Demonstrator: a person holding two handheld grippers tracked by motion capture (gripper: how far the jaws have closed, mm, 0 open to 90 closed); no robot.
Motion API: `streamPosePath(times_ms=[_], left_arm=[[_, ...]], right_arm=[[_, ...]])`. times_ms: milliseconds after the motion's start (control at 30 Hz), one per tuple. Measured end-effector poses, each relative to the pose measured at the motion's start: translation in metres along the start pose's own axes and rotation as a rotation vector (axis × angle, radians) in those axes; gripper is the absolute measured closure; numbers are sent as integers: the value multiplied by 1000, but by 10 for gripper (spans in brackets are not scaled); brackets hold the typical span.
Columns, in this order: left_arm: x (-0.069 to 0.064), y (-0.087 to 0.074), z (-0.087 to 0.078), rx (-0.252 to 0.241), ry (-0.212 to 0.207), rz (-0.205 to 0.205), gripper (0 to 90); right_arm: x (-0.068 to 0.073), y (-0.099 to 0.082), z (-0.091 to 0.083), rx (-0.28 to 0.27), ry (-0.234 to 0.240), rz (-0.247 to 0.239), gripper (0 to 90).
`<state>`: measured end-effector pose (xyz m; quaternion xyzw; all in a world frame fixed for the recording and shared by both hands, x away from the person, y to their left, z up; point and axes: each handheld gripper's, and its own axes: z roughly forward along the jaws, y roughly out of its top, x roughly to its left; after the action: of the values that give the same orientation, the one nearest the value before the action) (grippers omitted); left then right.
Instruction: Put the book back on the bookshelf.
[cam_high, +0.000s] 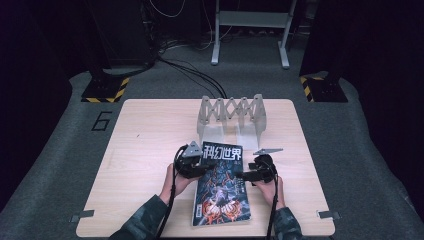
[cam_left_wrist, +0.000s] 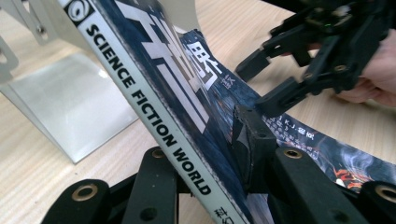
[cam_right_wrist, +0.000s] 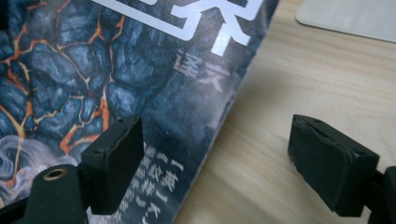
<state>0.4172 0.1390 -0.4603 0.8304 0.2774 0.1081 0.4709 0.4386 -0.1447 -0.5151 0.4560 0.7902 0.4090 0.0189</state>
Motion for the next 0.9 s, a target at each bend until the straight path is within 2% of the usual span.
streamPosePath(times_ms=[67,300,400,467,500,633,733,833,900], left_arm=[[-1,0,-2,-9,-3,8,712],[-3,1,-8,-36,-15,46,713],[-5,1,-9,-47,-23,65,714],[-6,2,-11,-47,-28,69,714],[-6,2,-10,-63,-21,77,714],[-7,3,-13,-56,-24,94,715],[-7,3,-14,-68,-24,95,716],[-5,4,-16,-71,-27,94,719],[-1,5,-18,-63,-46,69,725]], right_arm=[[0,2,2,0,11,3,186],[-4,11,9,3,115,16,200],[-4,15,10,6,134,7,216],[-5,17,10,4,160,3,245],[-5,18,10,2,172,7,260],[-3,22,7,-9,203,8,318],[-2,24,6,-10,202,1,334],[0,24,2,-25,181,-6,385],[2,24,-2,-31,172,1,410]])
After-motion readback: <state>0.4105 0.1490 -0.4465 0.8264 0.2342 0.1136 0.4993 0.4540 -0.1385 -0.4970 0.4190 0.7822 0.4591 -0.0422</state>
